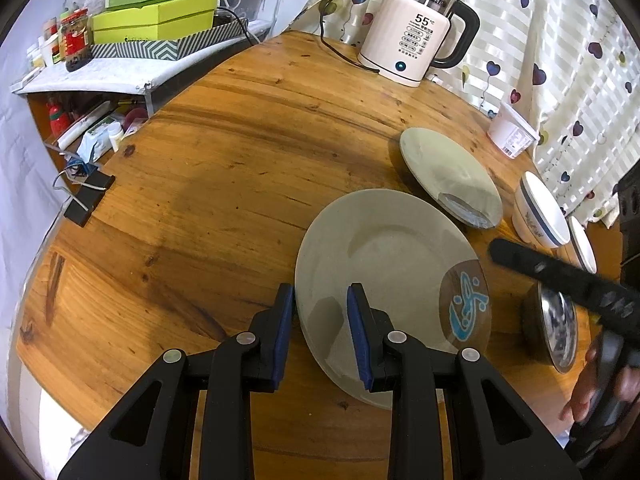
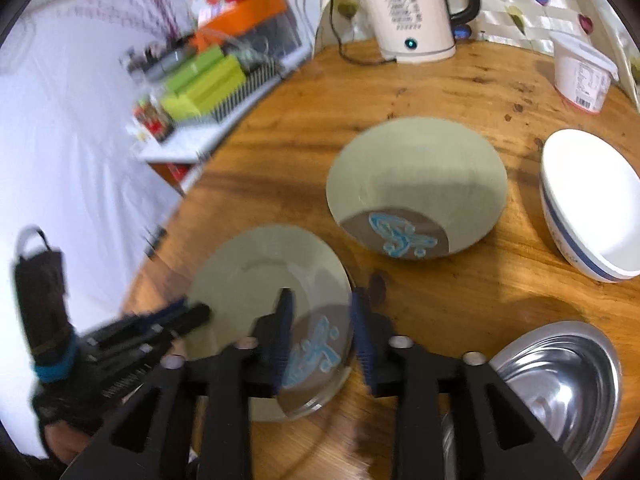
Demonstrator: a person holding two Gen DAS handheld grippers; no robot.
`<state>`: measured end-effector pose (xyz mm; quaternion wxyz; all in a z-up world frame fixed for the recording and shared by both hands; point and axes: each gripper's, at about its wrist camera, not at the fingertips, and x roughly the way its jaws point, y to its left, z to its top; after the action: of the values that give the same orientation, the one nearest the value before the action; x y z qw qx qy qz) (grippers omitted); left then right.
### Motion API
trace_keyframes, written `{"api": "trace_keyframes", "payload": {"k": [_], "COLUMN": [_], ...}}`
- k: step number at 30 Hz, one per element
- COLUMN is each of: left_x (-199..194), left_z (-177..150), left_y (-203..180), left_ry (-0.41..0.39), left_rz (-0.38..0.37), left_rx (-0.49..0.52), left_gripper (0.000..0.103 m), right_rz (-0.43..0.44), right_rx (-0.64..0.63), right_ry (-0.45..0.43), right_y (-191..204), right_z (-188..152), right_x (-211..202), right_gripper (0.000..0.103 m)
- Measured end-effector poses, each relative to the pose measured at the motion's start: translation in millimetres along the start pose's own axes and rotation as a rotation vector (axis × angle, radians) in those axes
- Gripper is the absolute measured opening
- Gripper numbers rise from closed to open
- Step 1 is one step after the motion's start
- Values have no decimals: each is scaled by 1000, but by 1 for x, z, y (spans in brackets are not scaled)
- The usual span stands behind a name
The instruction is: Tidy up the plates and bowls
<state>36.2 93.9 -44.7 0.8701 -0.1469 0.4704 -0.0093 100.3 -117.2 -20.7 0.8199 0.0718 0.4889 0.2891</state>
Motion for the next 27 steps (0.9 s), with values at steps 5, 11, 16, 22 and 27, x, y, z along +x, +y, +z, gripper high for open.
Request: {"api": "trace_keyframes", "payload": {"k": [5,11,16,22,27], "left_x": [-1,-1,-1,-2,-1], "left_z": [1,1,1,2,3], "left_y": [1,0,-2,-2,-3], "left_ry": [-3,-4,-4,-10,-9], "left_rz": [-1,-4,-4,0,5], "left_rx": [-5,-2,-1,3,6], "left_gripper": [28,28,28,28,28], "right_rz": [60,54,77,60,50], "right_rx": [15,-5,-4,3,-17], "right_ry": [-112,-157,-134,-135,-206], "right_y": [-6,-8,-8,-14,-14], "right_z": [5,5,4,1,0], "right_x": [-21,-30,-26,-25,-33], "right_gripper": [41,48,48,48,48]}}
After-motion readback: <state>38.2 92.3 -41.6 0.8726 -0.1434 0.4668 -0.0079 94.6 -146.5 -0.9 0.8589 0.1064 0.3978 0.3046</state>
